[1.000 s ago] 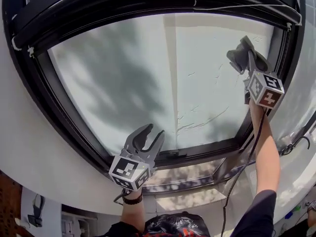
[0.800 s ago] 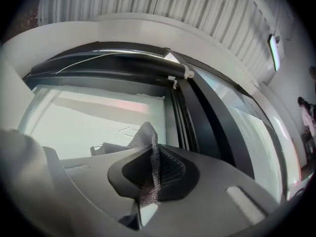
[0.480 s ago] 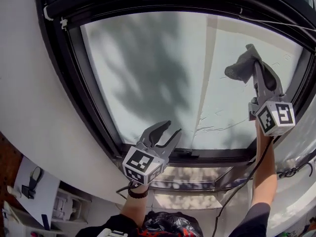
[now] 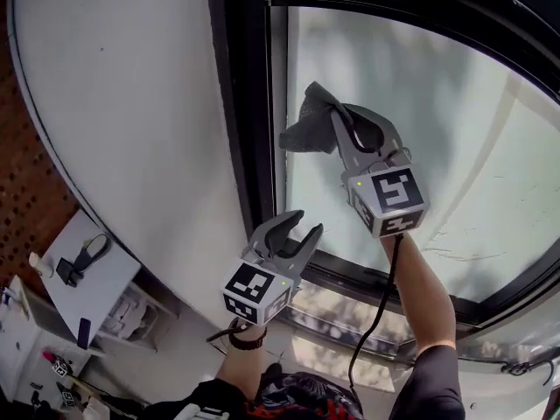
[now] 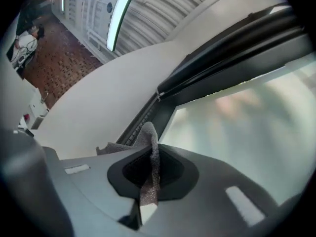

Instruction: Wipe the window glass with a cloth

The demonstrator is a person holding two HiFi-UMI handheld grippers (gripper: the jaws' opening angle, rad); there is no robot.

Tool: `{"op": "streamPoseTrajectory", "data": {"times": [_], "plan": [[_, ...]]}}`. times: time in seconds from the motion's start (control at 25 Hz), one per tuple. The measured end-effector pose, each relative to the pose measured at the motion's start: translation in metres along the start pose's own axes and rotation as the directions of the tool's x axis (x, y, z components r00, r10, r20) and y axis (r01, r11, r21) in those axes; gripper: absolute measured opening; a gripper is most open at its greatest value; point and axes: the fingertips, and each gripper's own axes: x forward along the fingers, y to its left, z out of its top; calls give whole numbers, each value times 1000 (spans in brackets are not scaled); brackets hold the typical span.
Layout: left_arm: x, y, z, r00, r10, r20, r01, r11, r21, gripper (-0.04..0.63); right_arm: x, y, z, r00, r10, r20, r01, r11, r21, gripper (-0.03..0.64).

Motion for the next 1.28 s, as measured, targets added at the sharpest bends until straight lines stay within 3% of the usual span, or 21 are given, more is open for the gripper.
{"op": "streamPoseTrajectory", "data": {"times": [0.16,0.36,0.56,0.84,0.96,1.12,1.2,1.28], "plan": [[-14,28,-1,998,56,1,-56,998,-11,135,59,14,-20,999,0,-36,3,997,78,15],[-18,34,-3,999,54,0,-54,998,-26,135,49,-8,-28,997,-57,-53,62,994,92,15],[17,3,-5,997,-79,9,80,994,-69,135,-9,-58,-21,984,-167,-63,169,985,29,17],[75,-81,-6,962,-273,14,273,960,-67,133,-127,-153,-27,932,-348,-104,350,937,6,17],[97,-117,-6,939,-344,13,344,937,-63,133,-194,-196,-25,886,-451,-106,450,892,-39,17],[123,-170,-6,904,-427,10,427,903,-56,133,-286,-262,-23,798,-590,-126,590,806,-38,17],[132,-197,-8,884,-468,3,467,883,-49,133,-335,-297,-24,736,-661,-149,663,748,-45,17],[139,-221,-9,864,-503,-5,503,863,-44,133,-388,-330,-25,655,-737,-170,738,672,-69,17]]}}
